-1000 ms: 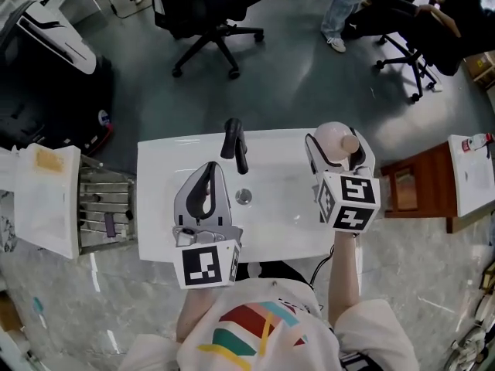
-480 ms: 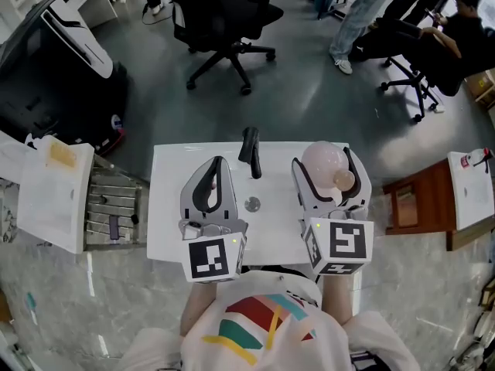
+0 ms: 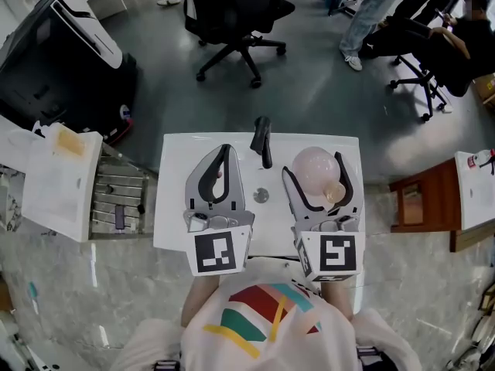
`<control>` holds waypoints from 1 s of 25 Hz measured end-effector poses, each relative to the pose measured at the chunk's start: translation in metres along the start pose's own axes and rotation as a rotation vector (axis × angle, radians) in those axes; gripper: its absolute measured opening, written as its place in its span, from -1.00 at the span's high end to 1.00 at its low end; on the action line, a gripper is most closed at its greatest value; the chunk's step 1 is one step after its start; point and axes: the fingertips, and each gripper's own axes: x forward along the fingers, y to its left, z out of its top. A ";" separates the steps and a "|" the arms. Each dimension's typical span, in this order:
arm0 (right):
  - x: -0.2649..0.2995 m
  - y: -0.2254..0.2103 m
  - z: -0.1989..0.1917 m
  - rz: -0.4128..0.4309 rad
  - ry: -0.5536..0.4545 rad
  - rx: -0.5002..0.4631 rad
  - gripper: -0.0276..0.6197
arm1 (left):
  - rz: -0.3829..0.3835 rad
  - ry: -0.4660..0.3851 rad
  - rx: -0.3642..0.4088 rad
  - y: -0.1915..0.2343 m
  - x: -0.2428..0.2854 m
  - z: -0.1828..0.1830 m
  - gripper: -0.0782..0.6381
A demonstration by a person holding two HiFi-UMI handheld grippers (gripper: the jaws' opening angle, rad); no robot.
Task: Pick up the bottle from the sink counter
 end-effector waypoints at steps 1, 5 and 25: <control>0.000 0.003 0.001 0.008 -0.003 -0.005 -0.28 | -0.001 -0.002 0.001 0.000 0.000 0.001 0.73; 0.004 0.011 0.003 0.032 -0.012 0.008 -0.28 | -0.003 -0.008 0.004 0.004 -0.002 0.001 0.73; 0.005 0.016 0.007 0.048 -0.012 0.005 -0.28 | 0.008 -0.024 -0.007 0.011 -0.006 0.006 0.73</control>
